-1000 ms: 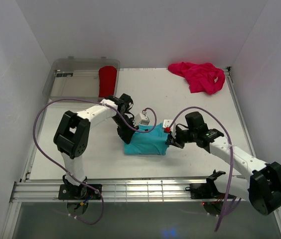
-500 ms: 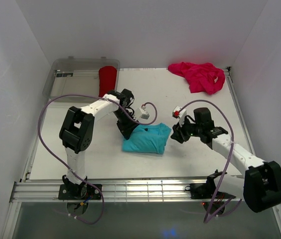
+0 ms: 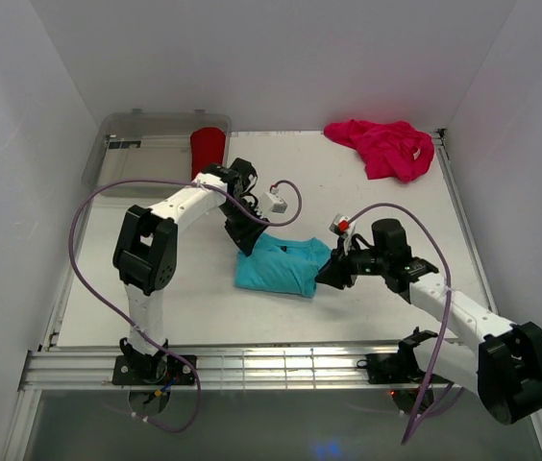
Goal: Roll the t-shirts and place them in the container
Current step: Roll the T-shirt to the center of the board.
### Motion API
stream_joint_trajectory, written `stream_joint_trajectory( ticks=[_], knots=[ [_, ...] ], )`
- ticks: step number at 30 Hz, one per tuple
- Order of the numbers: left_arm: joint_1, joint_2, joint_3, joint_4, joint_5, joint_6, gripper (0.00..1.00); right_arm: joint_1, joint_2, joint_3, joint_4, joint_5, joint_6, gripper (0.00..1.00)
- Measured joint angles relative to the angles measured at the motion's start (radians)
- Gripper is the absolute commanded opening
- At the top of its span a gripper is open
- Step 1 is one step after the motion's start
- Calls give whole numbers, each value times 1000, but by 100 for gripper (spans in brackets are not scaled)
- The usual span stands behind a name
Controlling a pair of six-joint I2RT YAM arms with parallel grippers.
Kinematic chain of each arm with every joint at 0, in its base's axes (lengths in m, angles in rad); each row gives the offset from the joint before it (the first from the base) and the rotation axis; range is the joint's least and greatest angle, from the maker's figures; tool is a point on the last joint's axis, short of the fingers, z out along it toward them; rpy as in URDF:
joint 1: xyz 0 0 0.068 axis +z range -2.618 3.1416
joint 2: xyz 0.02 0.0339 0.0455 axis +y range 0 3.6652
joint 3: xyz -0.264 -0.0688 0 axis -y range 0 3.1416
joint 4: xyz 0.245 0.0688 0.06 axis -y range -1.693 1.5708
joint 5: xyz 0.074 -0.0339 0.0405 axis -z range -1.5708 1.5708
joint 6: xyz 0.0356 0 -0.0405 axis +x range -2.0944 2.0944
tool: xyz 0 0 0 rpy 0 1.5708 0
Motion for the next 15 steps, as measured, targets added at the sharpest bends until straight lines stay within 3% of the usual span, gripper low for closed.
stream_joint_trajectory(
  ticks=[10,11,12,15],
  knots=[
    [8,0,25,14,-1,-52,50,39,138,0,162,-30,145,32],
    [9,0,27,17,-2,-58,52,39,166,4,168,-17,160,32],
    [9,-1,29,22,-3,-64,61,39,195,9,168,-6,175,32],
    [13,-13,29,44,-8,-91,68,39,270,23,167,27,201,31]
  ],
)
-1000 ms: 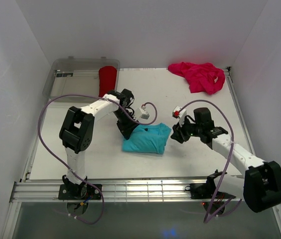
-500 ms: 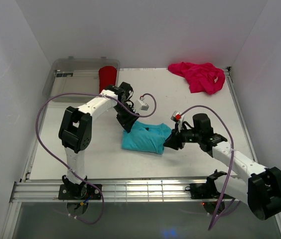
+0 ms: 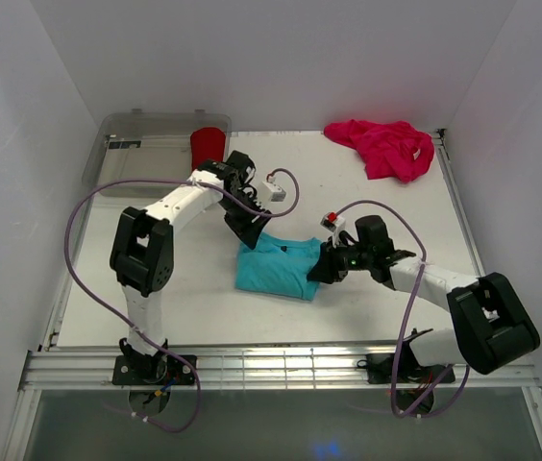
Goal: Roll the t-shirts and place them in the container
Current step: Roll the T-shirt to the center of the board.
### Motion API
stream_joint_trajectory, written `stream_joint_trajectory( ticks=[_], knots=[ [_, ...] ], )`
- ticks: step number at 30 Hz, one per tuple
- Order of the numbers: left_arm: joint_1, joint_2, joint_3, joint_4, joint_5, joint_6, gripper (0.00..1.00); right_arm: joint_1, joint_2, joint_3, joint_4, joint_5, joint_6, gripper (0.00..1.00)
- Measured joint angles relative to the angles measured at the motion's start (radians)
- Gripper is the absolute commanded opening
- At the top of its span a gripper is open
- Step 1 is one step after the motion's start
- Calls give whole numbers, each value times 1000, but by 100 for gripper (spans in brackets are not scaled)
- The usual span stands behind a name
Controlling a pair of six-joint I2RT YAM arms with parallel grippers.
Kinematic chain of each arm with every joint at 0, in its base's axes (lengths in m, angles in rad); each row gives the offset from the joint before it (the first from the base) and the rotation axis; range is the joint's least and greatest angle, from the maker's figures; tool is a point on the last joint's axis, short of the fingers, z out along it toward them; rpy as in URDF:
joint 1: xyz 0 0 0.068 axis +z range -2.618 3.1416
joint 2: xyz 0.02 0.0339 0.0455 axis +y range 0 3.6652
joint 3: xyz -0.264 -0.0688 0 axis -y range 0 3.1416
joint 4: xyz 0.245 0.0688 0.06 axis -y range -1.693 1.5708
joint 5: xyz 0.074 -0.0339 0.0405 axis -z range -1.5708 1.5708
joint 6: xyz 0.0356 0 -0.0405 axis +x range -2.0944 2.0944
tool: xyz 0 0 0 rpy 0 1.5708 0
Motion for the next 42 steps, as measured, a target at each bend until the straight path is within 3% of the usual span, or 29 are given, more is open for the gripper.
stream_joint_trajectory(
  ticks=[4,11,17,23,27,28,30,31,42],
  knots=[
    [14,-93,-43,62,-11,-32,71,0,33,5,2,39,34,31],
    [30,-403,-283,140,-15,-77,69,1,55,38,24,84,69,31],
    [30,-349,-451,189,-18,-134,71,1,69,47,24,100,76,31],
    [31,-267,-462,251,-36,-178,69,1,39,47,11,111,85,32],
    [34,-268,-462,278,11,-203,47,1,-22,38,-14,121,88,34],
    [34,-268,-462,281,24,-208,34,1,-42,35,-26,127,88,36],
    [34,-266,-463,286,45,-222,20,1,-83,29,-52,137,88,38],
    [34,-263,-465,290,54,-225,0,1,-102,24,-66,142,89,38],
    [35,-234,-469,298,93,-244,0,1,-246,-166,-147,147,176,48]
  ],
)
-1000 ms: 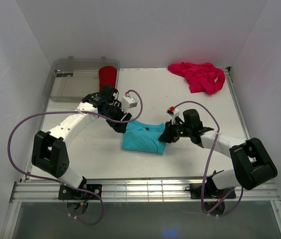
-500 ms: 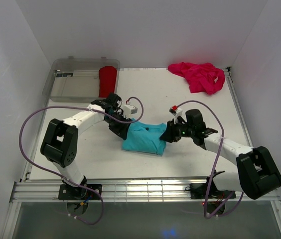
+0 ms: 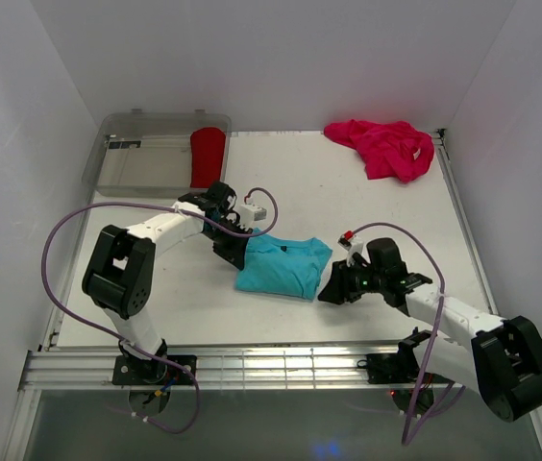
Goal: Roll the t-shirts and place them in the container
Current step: Roll the T-shirt to the center of the board.
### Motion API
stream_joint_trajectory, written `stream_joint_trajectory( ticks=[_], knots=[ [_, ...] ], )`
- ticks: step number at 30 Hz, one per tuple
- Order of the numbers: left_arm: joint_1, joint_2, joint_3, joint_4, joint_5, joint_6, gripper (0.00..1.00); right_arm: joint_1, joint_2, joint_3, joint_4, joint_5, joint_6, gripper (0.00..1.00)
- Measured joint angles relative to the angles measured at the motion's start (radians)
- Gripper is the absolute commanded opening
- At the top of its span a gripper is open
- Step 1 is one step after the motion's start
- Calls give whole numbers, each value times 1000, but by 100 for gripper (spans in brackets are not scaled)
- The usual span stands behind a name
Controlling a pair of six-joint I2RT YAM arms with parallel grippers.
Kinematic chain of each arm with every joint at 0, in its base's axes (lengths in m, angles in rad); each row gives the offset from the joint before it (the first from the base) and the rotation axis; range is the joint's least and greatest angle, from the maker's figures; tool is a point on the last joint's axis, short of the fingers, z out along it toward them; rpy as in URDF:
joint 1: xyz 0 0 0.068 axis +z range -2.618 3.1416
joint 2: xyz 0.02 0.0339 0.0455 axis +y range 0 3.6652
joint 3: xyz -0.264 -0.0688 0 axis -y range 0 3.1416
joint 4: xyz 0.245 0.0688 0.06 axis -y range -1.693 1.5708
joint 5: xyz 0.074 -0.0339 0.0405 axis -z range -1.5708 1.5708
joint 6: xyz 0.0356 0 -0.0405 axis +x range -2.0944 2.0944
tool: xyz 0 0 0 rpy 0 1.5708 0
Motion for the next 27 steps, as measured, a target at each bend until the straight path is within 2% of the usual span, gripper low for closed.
stream_joint_trajectory(
  ticks=[15,17,18,21,27],
  knots=[
    [0,0,-12,11,-8,1,0,51,109,-51,260,-41,100,45],
    [0,0,-12,11,-9,2,0,56,139,-50,285,-40,108,36],
    [0,0,-12,11,-9,2,0,57,157,-50,293,-40,111,26],
    [0,0,-12,11,-10,4,0,63,211,-37,298,-40,115,9],
    [6,0,-12,11,-26,17,0,64,209,-20,286,-12,105,8]
  ],
)
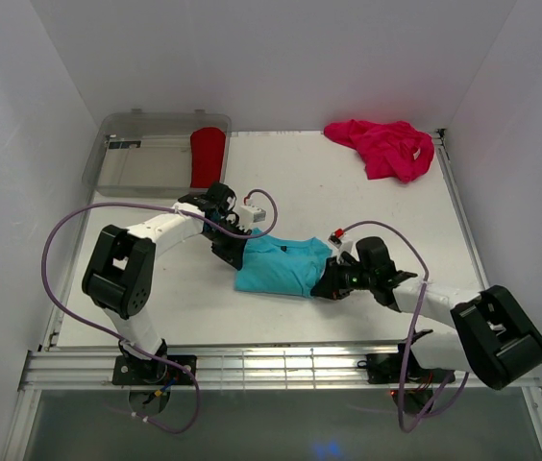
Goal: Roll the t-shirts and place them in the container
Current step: Roll the T-shirt to the center of the board.
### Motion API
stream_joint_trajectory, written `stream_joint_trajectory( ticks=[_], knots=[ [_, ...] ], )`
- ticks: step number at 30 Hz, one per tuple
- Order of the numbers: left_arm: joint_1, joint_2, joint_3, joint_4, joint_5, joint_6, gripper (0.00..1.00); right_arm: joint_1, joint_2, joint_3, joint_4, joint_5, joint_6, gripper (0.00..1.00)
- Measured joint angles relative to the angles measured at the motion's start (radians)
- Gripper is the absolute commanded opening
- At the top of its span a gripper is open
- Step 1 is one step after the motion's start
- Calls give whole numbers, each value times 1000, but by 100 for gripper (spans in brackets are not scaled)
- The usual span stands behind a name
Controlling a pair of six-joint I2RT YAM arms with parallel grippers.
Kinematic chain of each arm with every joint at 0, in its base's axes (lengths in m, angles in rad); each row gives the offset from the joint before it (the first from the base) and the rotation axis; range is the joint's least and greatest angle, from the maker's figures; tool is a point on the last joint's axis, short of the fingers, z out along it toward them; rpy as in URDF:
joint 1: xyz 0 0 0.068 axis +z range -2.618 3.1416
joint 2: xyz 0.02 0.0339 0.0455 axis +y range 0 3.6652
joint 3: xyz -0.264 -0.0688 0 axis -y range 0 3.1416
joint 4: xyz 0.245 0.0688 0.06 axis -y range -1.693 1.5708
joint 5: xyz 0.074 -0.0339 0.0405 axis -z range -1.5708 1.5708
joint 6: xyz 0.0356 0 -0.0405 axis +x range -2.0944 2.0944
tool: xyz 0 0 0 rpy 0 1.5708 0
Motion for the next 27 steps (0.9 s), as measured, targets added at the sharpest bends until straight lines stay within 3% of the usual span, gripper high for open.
stream_joint_trajectory(
  ticks=[9,21,24,27],
  knots=[
    [3,0,2,-1,-49,35,0,-12,-125,11,-159,46,-88,8],
    [6,-3,4,0,-66,63,0,-86,-159,72,-332,45,-165,8],
    [6,-4,5,-1,-61,66,0,-89,-146,74,-334,19,-170,28],
    [11,-5,6,-2,-47,61,0,-90,-131,74,-338,0,-169,37]
  ],
)
